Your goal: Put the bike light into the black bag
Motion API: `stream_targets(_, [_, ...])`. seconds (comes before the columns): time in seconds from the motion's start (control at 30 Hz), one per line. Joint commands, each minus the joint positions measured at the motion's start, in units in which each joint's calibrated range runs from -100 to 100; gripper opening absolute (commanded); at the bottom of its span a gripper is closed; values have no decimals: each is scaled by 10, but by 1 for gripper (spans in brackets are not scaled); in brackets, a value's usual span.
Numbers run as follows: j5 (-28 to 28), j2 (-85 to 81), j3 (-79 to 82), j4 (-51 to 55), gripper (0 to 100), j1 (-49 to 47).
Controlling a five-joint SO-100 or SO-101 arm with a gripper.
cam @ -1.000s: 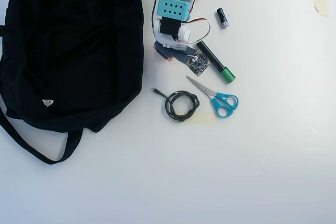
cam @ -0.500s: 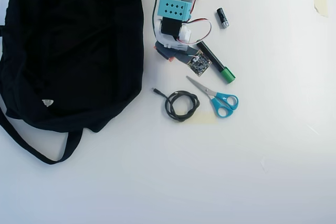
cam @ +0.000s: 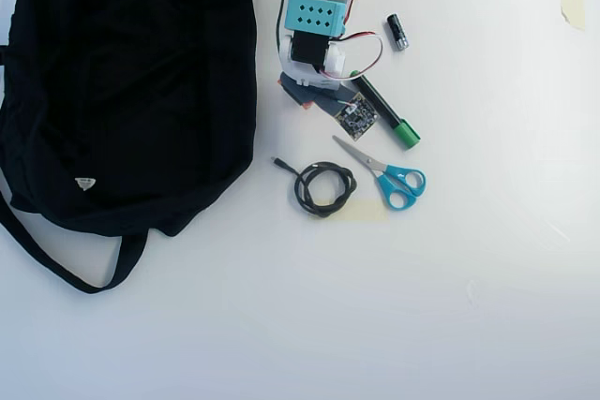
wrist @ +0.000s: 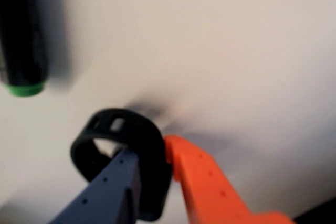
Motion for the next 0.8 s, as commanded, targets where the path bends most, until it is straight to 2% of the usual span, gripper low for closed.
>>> stream_targets(0.0, [-3, -15, -47, 37, 2, -8])
stream_targets(0.13, [-4, -15, -71, 60, 2, -7])
stream_targets(0.33, [-39, -15, -78, 62, 2, -7])
stream_targets(0.77, [-112, -19, -195, 63, 2, -3])
